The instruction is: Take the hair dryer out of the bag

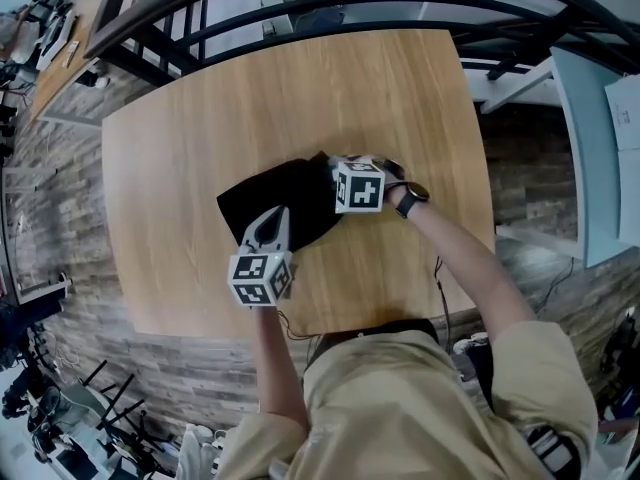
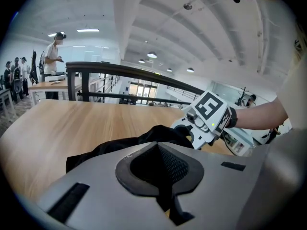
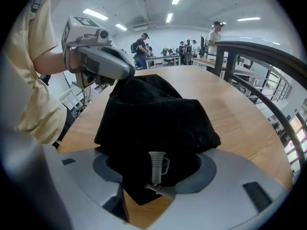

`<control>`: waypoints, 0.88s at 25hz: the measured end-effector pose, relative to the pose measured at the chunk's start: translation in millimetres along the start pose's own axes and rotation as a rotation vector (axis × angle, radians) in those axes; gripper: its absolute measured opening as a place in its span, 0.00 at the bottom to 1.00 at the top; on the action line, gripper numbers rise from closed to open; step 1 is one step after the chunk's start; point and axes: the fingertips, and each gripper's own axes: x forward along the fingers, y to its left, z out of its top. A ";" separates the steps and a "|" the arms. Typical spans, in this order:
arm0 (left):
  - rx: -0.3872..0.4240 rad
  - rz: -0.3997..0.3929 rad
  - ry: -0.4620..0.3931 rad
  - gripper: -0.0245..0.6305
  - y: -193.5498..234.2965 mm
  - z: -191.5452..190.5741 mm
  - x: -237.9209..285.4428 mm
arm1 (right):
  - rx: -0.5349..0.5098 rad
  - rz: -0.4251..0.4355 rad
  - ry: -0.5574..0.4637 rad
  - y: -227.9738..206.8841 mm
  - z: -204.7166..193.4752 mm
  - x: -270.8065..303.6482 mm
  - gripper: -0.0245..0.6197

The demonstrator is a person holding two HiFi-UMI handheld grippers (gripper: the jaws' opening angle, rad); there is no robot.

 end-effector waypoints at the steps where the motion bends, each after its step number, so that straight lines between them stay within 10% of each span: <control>1: 0.001 -0.002 0.001 0.05 -0.1 -1.0 0.9 | -0.012 0.003 0.024 0.1 -1.4 6.0 0.39; 22: -0.037 0.048 0.037 0.05 20.6 -19.2 11.8 | -0.080 -0.023 0.035 -1.1 0.8 9.3 0.29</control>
